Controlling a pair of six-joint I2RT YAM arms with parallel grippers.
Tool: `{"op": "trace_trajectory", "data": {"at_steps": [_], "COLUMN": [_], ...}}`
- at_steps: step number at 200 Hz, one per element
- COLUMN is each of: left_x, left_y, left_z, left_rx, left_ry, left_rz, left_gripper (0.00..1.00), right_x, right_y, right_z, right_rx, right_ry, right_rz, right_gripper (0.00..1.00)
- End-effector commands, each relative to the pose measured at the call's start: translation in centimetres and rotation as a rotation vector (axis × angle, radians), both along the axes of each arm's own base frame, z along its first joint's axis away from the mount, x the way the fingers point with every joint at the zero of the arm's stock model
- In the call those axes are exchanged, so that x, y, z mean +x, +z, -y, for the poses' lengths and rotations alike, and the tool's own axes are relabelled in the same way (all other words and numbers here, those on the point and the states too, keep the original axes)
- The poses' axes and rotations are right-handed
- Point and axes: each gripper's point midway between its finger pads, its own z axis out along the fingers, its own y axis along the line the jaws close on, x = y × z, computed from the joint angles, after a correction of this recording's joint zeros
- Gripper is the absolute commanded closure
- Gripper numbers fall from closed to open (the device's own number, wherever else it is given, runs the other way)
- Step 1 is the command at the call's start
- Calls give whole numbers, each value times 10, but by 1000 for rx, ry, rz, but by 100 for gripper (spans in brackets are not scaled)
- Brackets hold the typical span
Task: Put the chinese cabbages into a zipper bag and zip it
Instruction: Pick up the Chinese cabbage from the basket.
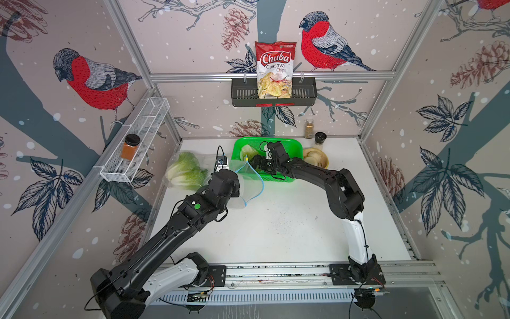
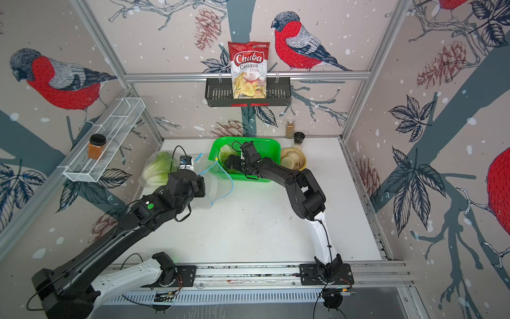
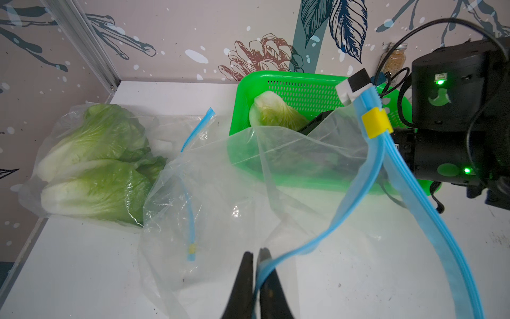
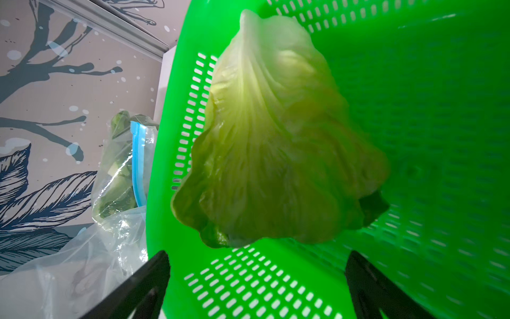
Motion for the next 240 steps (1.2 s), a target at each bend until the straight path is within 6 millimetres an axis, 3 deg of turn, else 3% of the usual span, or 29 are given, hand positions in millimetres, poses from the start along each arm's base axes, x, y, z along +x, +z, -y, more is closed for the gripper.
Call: {"op": "trace_trajectory", "data": {"at_steps": [1, 18, 79, 126, 147, 173, 201, 240], "left_x": [5, 5, 7, 11, 13, 14, 15, 14], "left_y": [2, 1, 0, -4, -8, -7, -8, -8], "left_z": [-1, 0, 2, 9, 10, 11, 12, 16], "left_rx": [-9, -10, -14, -38, -36, -39, -34, -44], "left_ry": [17, 16, 12, 6, 7, 5, 4, -14], "left_rz": [19, 14, 10, 7, -2, 4, 0, -5], "left_gripper": [91, 91, 92, 92, 92, 93, 93, 93], "right_x": [2, 10, 43, 49, 55, 59, 62, 64], "right_y": [4, -2, 11, 12, 11, 6, 11, 26], "right_z": [-18, -18, -8, -2, 4, 3, 3, 13], "right_rx": [58, 56, 89, 96, 111, 132, 175, 214], "right_ry": [31, 8, -48, -103, -146, -151, -148, -159], "right_rz": [-14, -24, 20, 18, 17, 5, 17, 61], "right_gripper": [0, 0, 6, 12, 27, 33, 58, 85]}}
